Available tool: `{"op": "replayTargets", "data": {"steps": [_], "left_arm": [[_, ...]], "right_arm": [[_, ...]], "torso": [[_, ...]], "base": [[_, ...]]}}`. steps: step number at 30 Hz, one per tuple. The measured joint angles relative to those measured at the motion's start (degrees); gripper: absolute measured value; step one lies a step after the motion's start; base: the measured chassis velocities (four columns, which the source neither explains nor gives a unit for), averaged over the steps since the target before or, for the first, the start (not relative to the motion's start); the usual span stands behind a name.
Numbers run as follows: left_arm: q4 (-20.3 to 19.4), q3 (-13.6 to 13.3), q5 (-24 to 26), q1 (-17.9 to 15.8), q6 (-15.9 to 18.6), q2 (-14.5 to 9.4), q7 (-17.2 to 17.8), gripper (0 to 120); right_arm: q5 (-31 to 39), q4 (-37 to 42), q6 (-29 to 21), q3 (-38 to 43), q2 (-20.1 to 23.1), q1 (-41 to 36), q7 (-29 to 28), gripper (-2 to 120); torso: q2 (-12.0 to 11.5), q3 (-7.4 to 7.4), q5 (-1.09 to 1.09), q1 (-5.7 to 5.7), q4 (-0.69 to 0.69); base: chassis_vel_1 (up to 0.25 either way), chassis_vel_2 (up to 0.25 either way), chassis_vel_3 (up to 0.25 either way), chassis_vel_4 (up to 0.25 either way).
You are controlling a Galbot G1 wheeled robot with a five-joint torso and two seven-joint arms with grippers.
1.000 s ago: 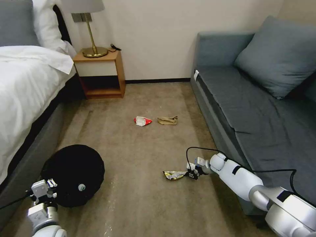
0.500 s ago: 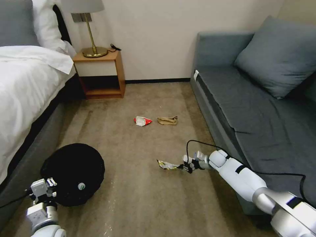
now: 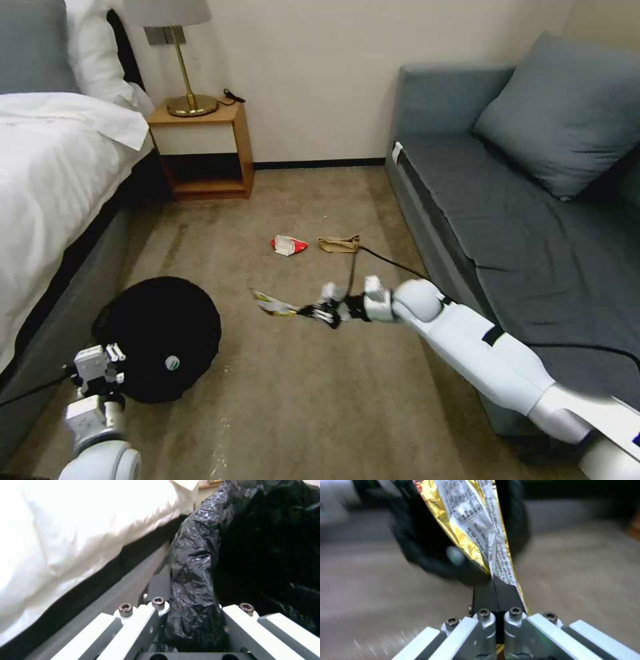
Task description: Pick up the trash bin, then pick up the garbage on the floor and place it into the trash bin.
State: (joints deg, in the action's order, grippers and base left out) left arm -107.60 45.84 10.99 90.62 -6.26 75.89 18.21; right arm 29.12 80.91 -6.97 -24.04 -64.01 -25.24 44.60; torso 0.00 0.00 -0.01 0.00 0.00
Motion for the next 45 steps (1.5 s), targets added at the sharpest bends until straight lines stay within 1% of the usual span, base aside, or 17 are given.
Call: {"op": "replayTargets", "data": {"steps": [2,3,4,9,10,13,15,17,19,20,24,31,41,42,43,44,45], "left_arm": [[-0.4,-0.4,-0.5,-1.0,0.3,0.1,0.0,5],[-0.5,-0.4,-0.6,-1.2,0.4,0.2,-0.1,5],[-0.5,-0.4,-0.6,-1.2,0.4,0.2,-0.1,5],[-1.3,-0.8,-0.5,-1.5,0.5,0.9,-0.7,5],[-1.3,-0.8,-0.5,-1.5,0.5,0.9,-0.7,5],[-1.7,-0.9,-0.2,-1.4,0.0,1.3,-1.3,5],[-2.0,-0.9,0.0,-1.4,-0.2,1.4,-1.5,5],[-2.7,-0.9,0.6,-1.1,-0.4,1.6,-1.9,5],[-3.0,-1.0,0.8,-0.9,-0.5,1.8,-2.1,5],[-3.0,-1.0,0.8,-0.9,-0.5,1.8,-2.1,5],[-3.0,-1.2,0.8,-0.9,-0.7,2.6,-2.2,5],[-3.8,-1.3,0.8,-0.5,-1.1,3.1,-2.2,5],[-4.0,-1.2,1.0,-0.1,-1.4,3.4,-2.1,5],[-4.0,-1.2,1.0,-0.1,-1.4,3.4,-2.1,5],[-4.0,-1.2,1.0,-0.1,-1.4,3.4,-2.1,5],[-4.0,-1.2,1.0,-0.1,-1.4,3.4,-2.1,5],[-4.0,-1.1,1.0,-0.1,-1.4,3.4,-2.1,5]], "right_arm": [[4.3,1.2,-1.7,-3.1,-2.1,2.8,-1.5,0],[5.4,1.0,-2.0,-4.3,-3.0,3.9,-2.0,0],[5.4,1.0,-2.0,-4.3,-3.0,3.9,-2.0,0],[8.4,-5.2,-1.7,-8.9,-10.0,8.6,-4.0,0],[8.4,-5.2,-1.7,-8.9,-10.0,8.6,-4.0,0],[8.9,-7.9,-1.3,-10.1,-13.3,9.0,-5.0,0],[8.9,-8.6,-1.2,-10.3,-14.2,8.9,-5.3,0],[8.9,-11.0,-0.6,-10.5,-16.2,8.6,-5.9,0],[8.8,-13.0,-0.2,-10.2,-18.1,8.3,-6.5,0],[8.8,-13.0,-0.2,-10.2,-18.1,8.3,-6.5,0],[7.7,-16.9,0.6,-9.1,-21.8,8.0,-7.6,0],[4.2,-20.3,2.6,-9.3,-22.9,6.8,-8.1,0],[1.0,-21.1,4.2,-10.5,-23.0,5.5,-9.4,0],[1.0,-21.1,4.3,-10.5,-22.9,5.5,-9.5,1],[1.0,-21.1,4.4,-10.5,-22.8,5.5,-9.6,5],[1.0,-21.1,4.4,-10.5,-22.8,5.5,-9.6,5],[1.0,-21.1,4.4,-10.5,-22.7,5.5,-9.7,10]], "torso": [[0.0,0.0,0.0,0.0,0.01],[0.0,0.0,0.0,0.0,0.0],[0.0,0.0,0.0,0.0,0.0],[0.0,0.0,-0.01,0.0,0.01],[0.0,0.0,-0.01,0.0,0.01],[0.0,0.0,0.0,0.0,0.02],[0.0,0.0,0.0,0.0,0.02],[0.0,0.0,0.0,0.0,0.0],[0.0,0.0,0.0,0.0,0.0],[0.0,0.0,0.0,0.0,0.0],[0.0,0.0,0.0,0.0,0.01],[0.0,0.0,0.01,0.0,0.0],[0.0,0.0,0.01,0.0,0.0],[0.0,0.0,0.01,0.0,0.0],[0.0,0.0,0.01,0.0,0.0],[0.0,0.0,0.01,0.0,0.0],[0.0,0.0,0.01,0.0,0.0]], "base": [[0.0,0.0,0.0,0.0],[0.0,0.0,0.0,0.0],[0.0,0.0,0.0,0.0],[0.0,0.0,0.0,0.0],[0.0,0.0,0.0,0.0],[0.0,0.0,0.0,0.0],[0.0,0.0,0.0,0.0],[0.0,0.0,0.0,0.0],[0.0,0.0,0.0,0.0],[0.0,0.0,0.0,0.0],[0.0,0.0,0.0,0.0],[0.0,0.0,0.0,0.0],[0.0,0.0,0.0,0.0],[0.0,0.0,0.0,0.0],[0.0,0.0,0.0,0.0],[0.0,0.0,0.0,0.0],[0.0,0.0,0.0,0.0]]}}
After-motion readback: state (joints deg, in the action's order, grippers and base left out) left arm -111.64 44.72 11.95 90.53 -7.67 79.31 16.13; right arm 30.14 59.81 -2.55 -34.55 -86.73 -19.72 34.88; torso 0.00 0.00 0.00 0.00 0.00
